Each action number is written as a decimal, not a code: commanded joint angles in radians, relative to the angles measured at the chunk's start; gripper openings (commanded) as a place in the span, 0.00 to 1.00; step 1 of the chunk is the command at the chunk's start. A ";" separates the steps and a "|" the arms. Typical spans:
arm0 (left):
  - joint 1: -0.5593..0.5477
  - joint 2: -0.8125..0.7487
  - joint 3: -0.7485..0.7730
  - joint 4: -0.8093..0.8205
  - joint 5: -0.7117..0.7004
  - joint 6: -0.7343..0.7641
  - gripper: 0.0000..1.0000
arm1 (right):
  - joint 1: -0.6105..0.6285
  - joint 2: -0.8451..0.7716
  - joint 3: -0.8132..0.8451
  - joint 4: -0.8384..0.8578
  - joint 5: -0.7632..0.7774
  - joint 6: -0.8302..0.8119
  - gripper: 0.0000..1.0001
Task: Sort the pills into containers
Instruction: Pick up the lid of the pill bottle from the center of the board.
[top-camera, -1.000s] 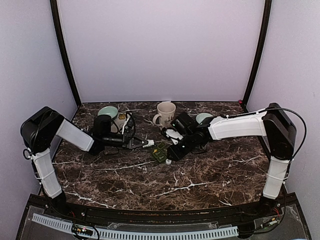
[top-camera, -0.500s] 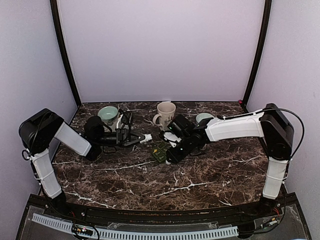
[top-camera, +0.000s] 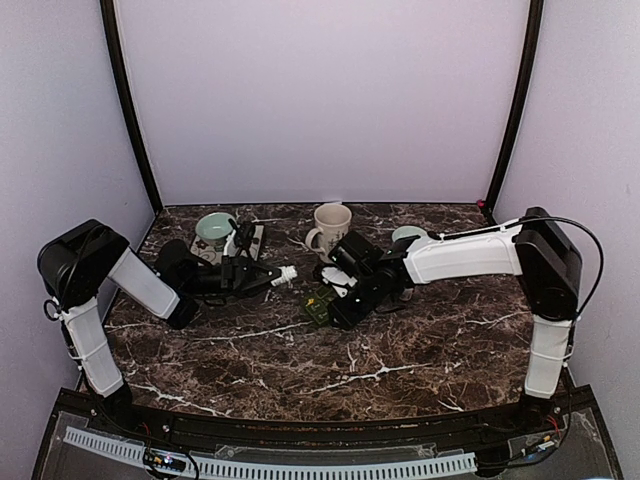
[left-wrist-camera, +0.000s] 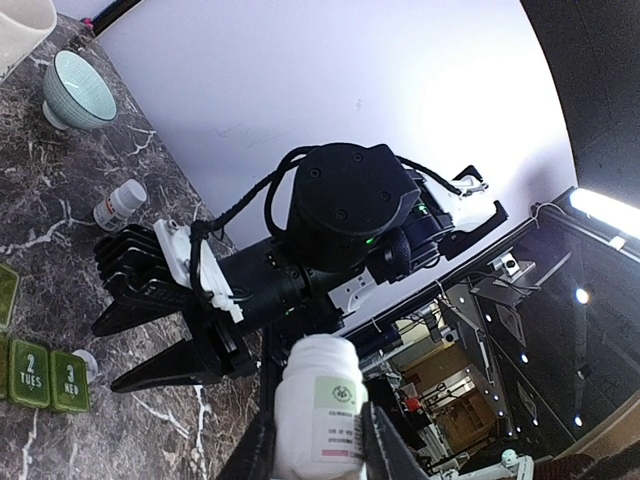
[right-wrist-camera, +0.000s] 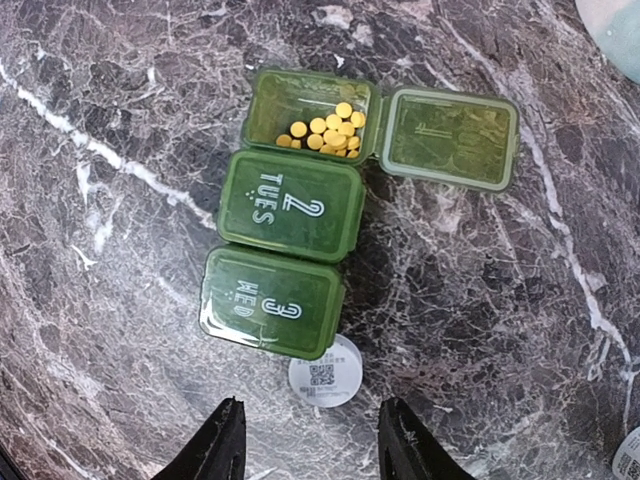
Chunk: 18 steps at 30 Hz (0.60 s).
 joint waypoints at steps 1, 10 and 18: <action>0.006 -0.042 -0.017 0.157 0.014 -0.033 0.02 | 0.015 0.028 0.026 -0.008 0.030 0.011 0.45; 0.005 -0.050 -0.027 0.157 0.009 -0.030 0.02 | 0.019 0.063 0.059 -0.036 0.074 0.010 0.45; 0.005 -0.053 -0.039 0.157 0.005 -0.023 0.02 | 0.028 0.090 0.086 -0.057 0.090 0.000 0.45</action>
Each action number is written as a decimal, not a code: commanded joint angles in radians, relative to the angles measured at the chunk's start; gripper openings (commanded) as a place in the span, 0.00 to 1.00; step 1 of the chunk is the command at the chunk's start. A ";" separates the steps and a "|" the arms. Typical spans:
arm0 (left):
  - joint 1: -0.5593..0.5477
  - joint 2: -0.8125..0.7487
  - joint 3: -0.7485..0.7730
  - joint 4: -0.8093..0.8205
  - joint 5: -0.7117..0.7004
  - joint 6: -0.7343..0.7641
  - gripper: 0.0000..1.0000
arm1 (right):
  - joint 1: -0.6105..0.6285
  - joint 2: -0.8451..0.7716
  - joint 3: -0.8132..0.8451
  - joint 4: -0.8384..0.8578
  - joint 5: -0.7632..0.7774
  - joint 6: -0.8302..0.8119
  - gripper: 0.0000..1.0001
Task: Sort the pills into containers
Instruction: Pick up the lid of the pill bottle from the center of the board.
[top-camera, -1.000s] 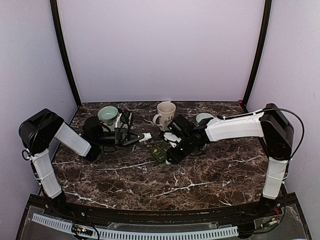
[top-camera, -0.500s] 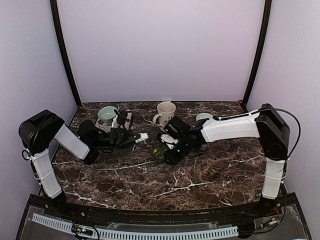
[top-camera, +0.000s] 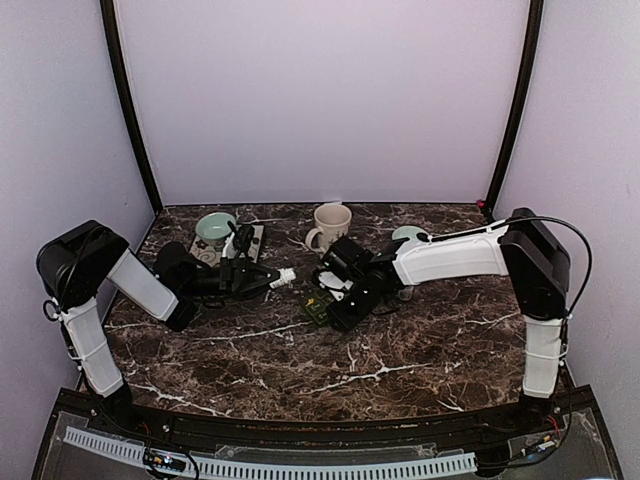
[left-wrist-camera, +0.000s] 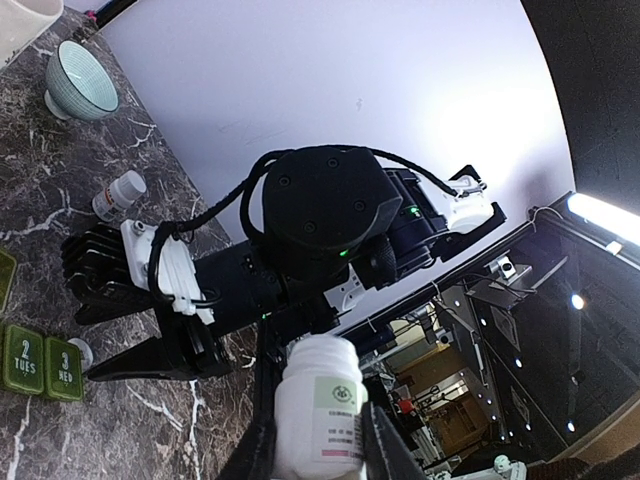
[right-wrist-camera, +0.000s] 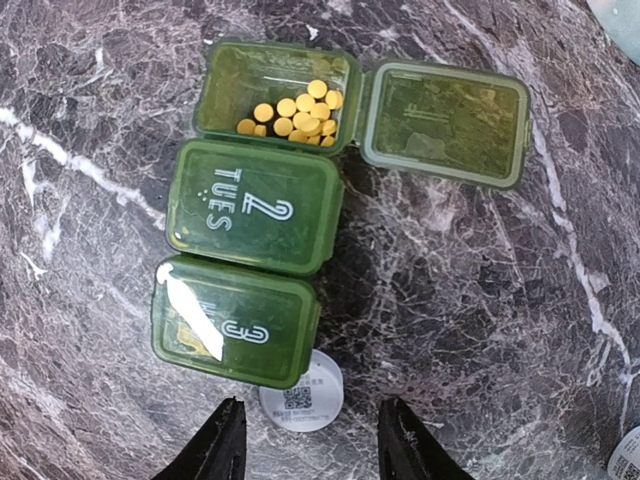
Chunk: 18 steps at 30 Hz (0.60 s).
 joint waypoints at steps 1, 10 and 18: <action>0.006 -0.048 -0.015 0.139 0.007 0.007 0.02 | 0.017 0.025 0.037 -0.015 0.025 -0.004 0.45; 0.006 -0.043 -0.011 0.139 0.008 0.008 0.02 | 0.026 0.050 0.058 -0.029 0.027 -0.007 0.43; 0.008 -0.042 -0.015 0.139 0.007 0.009 0.02 | 0.028 0.064 0.067 -0.027 0.022 -0.010 0.39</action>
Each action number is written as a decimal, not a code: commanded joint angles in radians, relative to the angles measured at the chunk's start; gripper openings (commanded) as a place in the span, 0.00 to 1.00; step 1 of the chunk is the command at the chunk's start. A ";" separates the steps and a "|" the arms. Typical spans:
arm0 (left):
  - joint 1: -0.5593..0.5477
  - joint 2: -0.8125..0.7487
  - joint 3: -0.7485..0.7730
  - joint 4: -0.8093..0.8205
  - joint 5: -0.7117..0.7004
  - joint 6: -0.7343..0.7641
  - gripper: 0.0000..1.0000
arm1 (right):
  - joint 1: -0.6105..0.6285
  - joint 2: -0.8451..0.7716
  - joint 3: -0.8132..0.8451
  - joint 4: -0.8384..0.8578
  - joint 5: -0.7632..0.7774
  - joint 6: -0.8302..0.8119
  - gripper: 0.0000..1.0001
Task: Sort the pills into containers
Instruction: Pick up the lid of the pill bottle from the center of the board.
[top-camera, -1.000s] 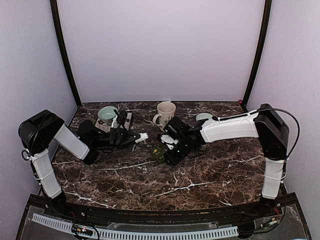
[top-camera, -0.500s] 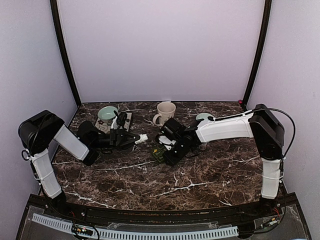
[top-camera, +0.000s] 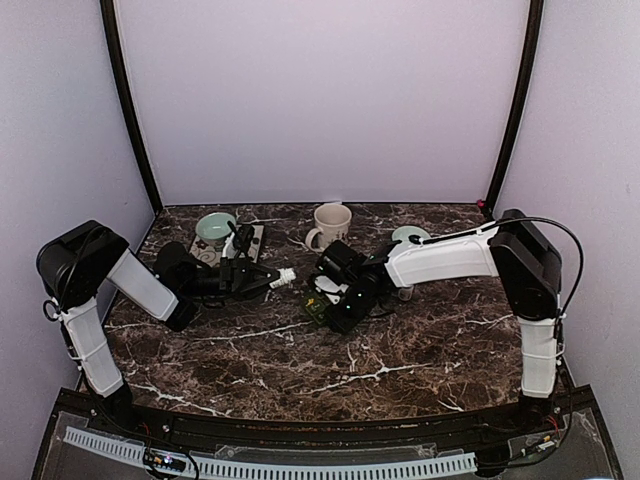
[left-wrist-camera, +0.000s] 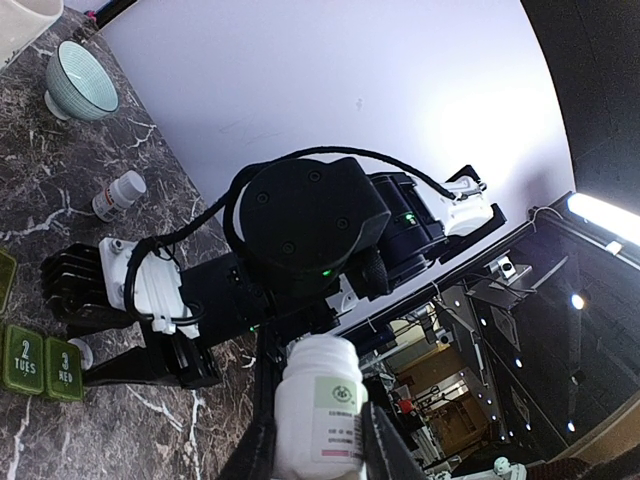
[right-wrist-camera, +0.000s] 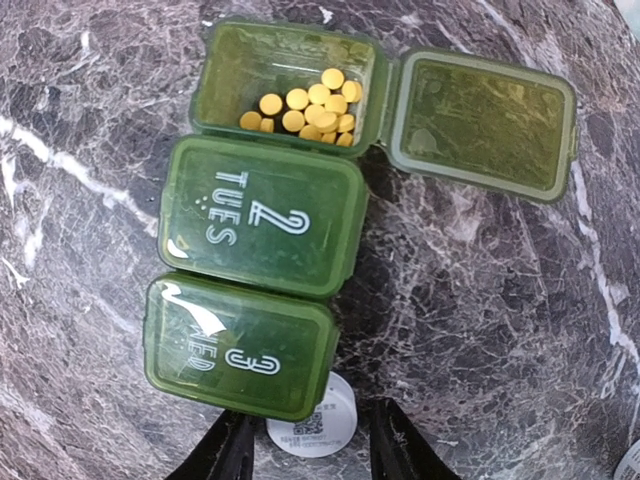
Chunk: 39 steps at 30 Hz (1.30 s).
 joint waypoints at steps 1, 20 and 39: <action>0.008 -0.043 -0.015 0.139 0.007 0.008 0.02 | 0.016 0.018 0.030 -0.006 0.007 -0.004 0.38; 0.007 -0.082 -0.023 0.116 0.007 -0.002 0.02 | 0.017 -0.053 -0.046 0.016 -0.020 0.009 0.07; 0.006 -0.234 0.063 -0.001 -0.005 -0.083 0.02 | 0.014 -0.412 -0.073 -0.001 -0.082 0.048 0.02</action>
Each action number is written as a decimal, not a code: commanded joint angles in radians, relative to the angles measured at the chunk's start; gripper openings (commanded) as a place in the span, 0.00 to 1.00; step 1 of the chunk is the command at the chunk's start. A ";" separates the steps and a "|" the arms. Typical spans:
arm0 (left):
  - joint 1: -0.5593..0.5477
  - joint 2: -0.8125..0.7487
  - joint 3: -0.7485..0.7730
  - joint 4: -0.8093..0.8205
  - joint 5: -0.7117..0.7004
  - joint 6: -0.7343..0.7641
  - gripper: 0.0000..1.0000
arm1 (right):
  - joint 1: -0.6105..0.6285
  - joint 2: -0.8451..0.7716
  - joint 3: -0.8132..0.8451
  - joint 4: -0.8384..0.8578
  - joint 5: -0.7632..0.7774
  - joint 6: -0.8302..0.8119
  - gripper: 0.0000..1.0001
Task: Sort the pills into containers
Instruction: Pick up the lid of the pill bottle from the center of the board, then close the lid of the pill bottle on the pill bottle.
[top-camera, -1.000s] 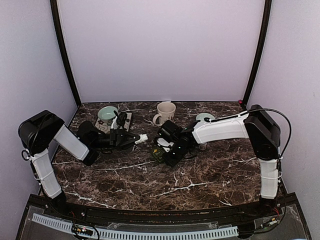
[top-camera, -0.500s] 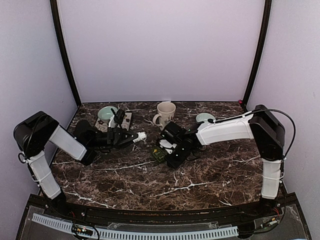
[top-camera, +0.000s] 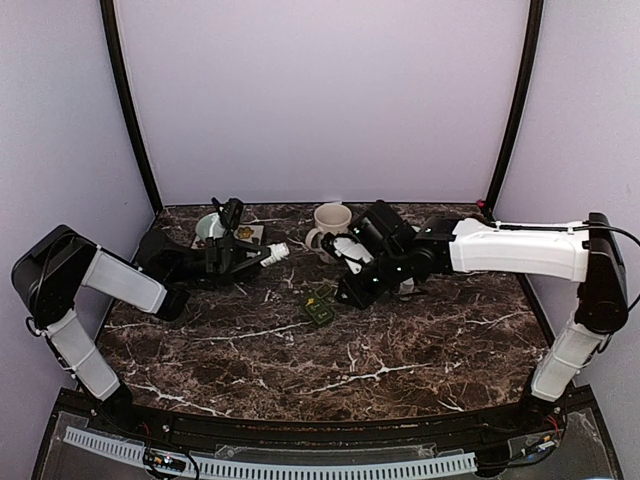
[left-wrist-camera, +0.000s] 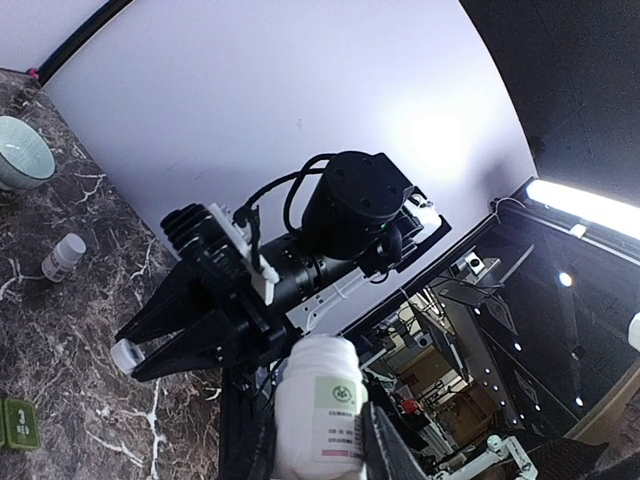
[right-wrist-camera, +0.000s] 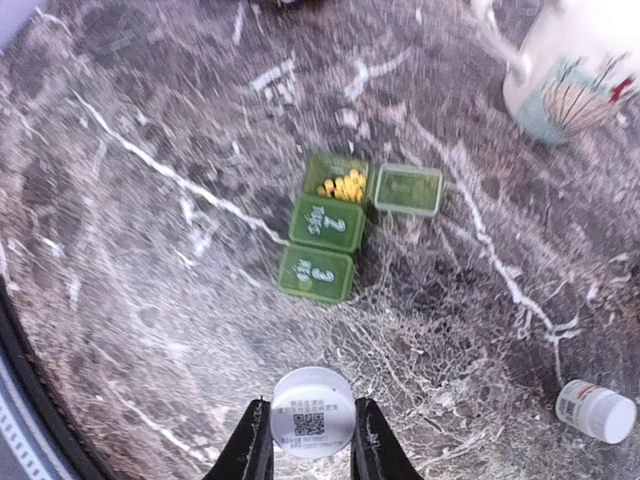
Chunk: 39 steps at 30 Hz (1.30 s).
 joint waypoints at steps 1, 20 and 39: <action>0.007 -0.085 0.042 -0.014 0.002 -0.014 0.02 | 0.008 -0.075 0.059 -0.008 -0.035 0.022 0.02; 0.004 -0.213 0.149 -0.222 0.010 0.036 0.02 | -0.059 -0.197 0.284 0.115 -0.351 0.143 0.02; -0.010 -0.150 0.232 -0.204 0.003 0.042 0.02 | -0.104 -0.155 0.253 0.310 -0.571 0.299 0.02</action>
